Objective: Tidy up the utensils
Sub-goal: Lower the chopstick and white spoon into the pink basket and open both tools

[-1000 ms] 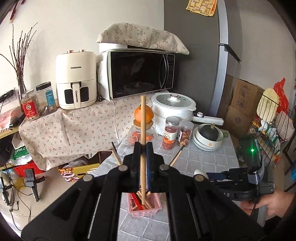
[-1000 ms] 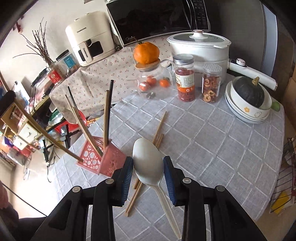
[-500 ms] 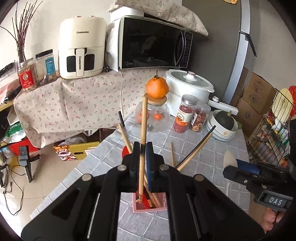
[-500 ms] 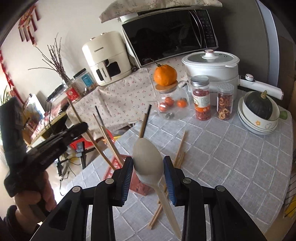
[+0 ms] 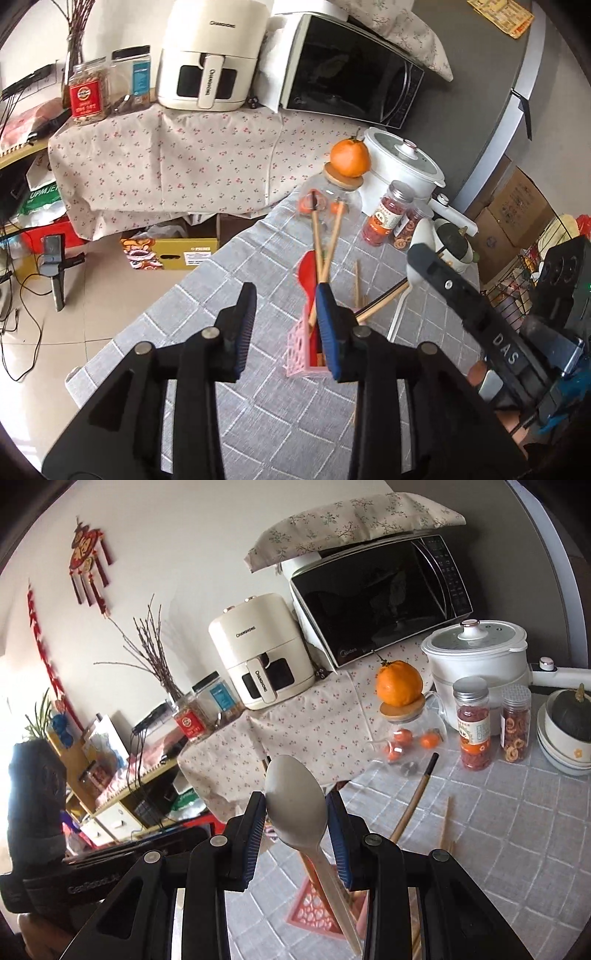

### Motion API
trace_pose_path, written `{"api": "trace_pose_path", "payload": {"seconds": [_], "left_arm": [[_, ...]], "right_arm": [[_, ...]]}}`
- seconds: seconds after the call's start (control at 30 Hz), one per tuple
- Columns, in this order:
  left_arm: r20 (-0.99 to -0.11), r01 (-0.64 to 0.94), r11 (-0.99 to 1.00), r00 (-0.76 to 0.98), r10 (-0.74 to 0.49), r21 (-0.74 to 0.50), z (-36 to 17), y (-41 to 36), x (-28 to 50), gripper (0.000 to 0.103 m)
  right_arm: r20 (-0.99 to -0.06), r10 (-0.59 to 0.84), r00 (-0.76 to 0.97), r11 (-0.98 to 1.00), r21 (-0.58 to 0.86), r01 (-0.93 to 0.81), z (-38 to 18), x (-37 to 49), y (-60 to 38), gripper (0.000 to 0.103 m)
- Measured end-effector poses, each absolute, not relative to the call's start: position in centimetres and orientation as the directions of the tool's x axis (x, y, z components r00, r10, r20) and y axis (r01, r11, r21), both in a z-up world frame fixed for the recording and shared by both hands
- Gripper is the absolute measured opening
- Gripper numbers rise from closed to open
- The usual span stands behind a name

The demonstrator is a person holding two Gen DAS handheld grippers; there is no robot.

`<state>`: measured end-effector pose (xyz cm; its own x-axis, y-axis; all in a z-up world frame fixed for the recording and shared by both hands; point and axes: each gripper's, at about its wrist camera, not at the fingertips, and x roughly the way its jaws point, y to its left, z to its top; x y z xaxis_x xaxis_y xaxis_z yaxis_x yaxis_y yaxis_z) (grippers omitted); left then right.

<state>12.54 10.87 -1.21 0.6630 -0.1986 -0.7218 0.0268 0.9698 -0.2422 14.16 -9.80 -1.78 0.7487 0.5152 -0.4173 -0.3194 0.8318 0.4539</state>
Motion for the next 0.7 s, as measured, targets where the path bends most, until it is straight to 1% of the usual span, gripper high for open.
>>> {"api": "trace_pose_path", "payload": {"seconds": [0.1,0.2,0.47,0.57,0.7], "left_arm": [[-0.737,-0.006,0.967,0.648,-0.189,-0.253,-1.7,12.3,12.3,0.035],[-0.754,-0.013,0.968,0.630,-0.185,-0.249,-2.3,12.8,12.2,0.035],[-0.783,-0.006,0.973,0.595,-0.182,-0.231,-3.2,12.3,12.3,0.035],[-0.787,-0.003,0.973,0.589,-0.183,-0.229,-3.2,12.2,12.5,0.035],[-0.791,0.000,0.974,0.584,-0.184,-0.227,-3.1,11.8,12.5,0.035]], "right_arm": [[-0.360,0.492,0.793,0.835,0.452,-0.313,-2.3,14.6,-9.1,0.034],[-0.338,0.475,0.813,0.842,0.444,-0.308,-3.0,15.2,-8.5,0.034],[-0.332,0.432,0.839,0.856,0.443,-0.265,-5.7,15.7,-8.6,0.035],[-0.337,0.444,0.831,0.847,0.460,-0.266,-6.5,15.5,-9.0,0.036],[-0.360,0.445,0.820,0.858,0.435,-0.274,-6.0,14.9,-9.3,0.037]]}}
